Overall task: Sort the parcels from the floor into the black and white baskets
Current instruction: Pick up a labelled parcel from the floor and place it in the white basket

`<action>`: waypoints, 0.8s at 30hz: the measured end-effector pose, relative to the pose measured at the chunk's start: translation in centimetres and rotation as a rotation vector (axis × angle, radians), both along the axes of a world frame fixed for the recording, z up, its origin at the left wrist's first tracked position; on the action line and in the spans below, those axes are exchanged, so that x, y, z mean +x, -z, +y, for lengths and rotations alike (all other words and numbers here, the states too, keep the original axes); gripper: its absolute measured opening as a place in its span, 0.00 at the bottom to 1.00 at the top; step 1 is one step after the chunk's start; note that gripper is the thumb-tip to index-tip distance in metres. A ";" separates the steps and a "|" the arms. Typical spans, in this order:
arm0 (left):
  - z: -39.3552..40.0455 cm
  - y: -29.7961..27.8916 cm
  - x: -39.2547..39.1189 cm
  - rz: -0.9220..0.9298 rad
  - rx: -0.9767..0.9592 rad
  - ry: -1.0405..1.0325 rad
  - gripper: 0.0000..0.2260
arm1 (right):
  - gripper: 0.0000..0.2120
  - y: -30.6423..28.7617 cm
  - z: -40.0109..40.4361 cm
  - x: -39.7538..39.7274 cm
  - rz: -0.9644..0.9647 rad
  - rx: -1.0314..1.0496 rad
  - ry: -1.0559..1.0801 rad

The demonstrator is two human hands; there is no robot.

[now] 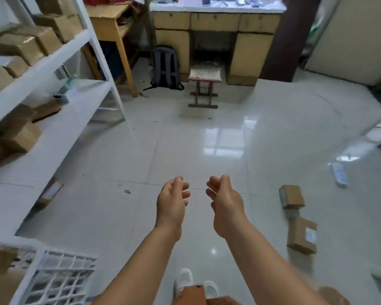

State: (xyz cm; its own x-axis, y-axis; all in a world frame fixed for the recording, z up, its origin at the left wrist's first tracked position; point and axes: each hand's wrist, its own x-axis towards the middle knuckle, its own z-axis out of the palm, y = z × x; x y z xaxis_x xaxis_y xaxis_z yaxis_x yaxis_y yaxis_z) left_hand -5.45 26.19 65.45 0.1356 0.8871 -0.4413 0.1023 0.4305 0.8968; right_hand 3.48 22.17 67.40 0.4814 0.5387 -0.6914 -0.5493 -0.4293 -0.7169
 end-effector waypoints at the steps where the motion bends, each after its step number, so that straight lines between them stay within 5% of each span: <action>1: 0.0 0.2 1.4 0.004 -0.006 0.064 0.09 | 0.18 0.1 -0.5 1.2 -0.015 -0.008 0.059; 11: -1.8 1.3 12.8 0.009 -0.110 0.516 0.07 | 0.19 2.2 -6.4 10.1 -0.106 -0.072 0.530; 24: -9.1 4.8 29.3 0.135 -0.150 0.908 0.06 | 0.19 7.1 -17.0 23.4 0.037 -0.081 0.960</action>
State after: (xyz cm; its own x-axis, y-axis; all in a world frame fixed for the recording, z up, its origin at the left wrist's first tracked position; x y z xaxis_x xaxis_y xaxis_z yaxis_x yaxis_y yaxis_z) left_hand 23.82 17.14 60.61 0.6889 0.3985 -0.6055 0.5564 0.2447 0.7941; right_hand 26.83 5.13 60.28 0.6692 -0.1231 -0.7328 -0.7138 0.1674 -0.6801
